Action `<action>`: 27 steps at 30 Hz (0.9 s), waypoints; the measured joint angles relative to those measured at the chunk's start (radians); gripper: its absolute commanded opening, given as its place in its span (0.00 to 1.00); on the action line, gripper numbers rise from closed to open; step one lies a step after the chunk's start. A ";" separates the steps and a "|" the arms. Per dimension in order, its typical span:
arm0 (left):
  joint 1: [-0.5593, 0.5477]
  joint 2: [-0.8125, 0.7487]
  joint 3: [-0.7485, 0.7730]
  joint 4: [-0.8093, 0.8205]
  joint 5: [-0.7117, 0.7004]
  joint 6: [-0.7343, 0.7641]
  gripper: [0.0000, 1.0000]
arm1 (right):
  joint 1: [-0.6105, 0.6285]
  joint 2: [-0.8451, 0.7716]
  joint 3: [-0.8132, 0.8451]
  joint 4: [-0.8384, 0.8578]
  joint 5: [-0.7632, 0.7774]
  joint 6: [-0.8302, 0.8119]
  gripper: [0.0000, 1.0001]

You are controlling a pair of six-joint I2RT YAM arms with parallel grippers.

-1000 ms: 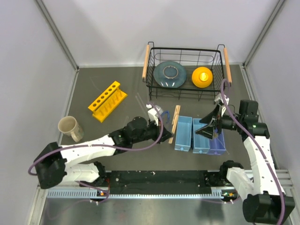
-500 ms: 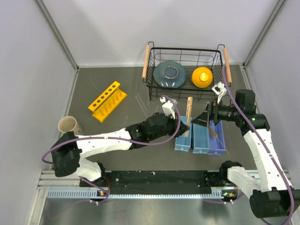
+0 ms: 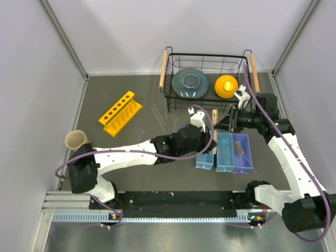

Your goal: Organize the chemistry lab equipment

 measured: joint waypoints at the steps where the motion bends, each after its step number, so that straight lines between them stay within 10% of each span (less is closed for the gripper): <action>1: 0.000 0.002 0.006 -0.005 0.000 0.001 0.00 | 0.000 0.003 0.000 0.003 0.006 0.006 0.04; 6: 0.003 0.002 0.016 -0.019 0.000 0.017 0.05 | 0.000 0.008 -0.002 0.017 0.023 0.009 0.00; 12: 0.000 -0.032 -0.033 0.006 0.023 0.071 0.58 | -0.005 -0.024 -0.038 0.029 0.025 0.019 0.00; 15: -0.002 -0.116 -0.130 0.036 0.027 0.098 0.67 | -0.022 -0.049 -0.059 0.035 0.027 0.027 0.00; 27: 0.053 -0.420 -0.322 -0.033 -0.053 0.179 0.74 | -0.064 -0.047 -0.093 -0.168 0.106 -0.101 0.01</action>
